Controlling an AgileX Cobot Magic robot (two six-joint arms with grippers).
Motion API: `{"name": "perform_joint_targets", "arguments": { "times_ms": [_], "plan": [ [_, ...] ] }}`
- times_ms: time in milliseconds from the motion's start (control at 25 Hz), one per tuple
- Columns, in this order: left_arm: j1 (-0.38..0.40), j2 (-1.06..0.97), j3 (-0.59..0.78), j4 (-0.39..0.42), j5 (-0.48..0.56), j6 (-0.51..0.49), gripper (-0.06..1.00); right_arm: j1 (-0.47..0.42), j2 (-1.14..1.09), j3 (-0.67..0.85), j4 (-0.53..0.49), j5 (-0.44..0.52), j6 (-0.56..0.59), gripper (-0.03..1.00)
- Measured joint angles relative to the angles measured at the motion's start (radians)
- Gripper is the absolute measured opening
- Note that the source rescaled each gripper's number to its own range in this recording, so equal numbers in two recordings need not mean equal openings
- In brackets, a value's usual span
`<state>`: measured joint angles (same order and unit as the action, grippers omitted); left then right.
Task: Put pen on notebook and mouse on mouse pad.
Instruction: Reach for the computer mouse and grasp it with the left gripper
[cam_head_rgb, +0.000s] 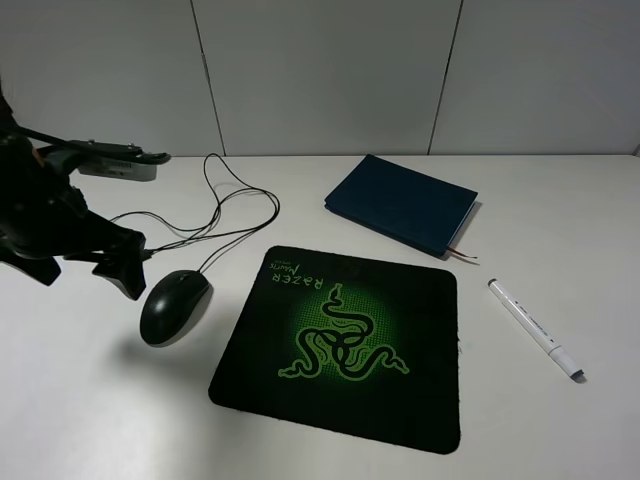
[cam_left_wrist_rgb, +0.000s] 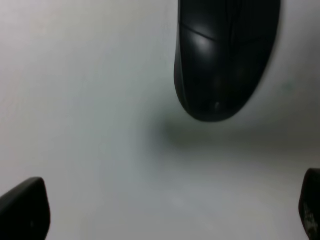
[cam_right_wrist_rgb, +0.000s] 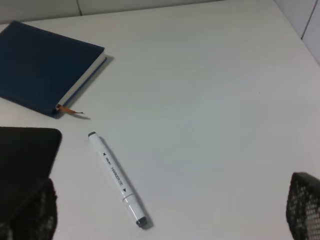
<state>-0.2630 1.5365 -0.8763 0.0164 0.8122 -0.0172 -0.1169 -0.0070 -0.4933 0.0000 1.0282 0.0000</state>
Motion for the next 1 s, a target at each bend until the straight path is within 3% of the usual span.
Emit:
{"name": "perform_joint_targets", "arguments": {
  "times_ms": [280, 1000],
  "plan": [
    [-0.002, 0.107, 0.000, -0.016, -0.077, 0.004, 1.00, 0.000, 0.000, 0.000, 0.000, 0.000, 0.000, 1.00],
    [-0.108, 0.272, -0.001, 0.000, -0.267, 0.001, 1.00, 0.000, 0.000, 0.000, 0.000, 0.000, 0.000, 1.00]
  ]
}}
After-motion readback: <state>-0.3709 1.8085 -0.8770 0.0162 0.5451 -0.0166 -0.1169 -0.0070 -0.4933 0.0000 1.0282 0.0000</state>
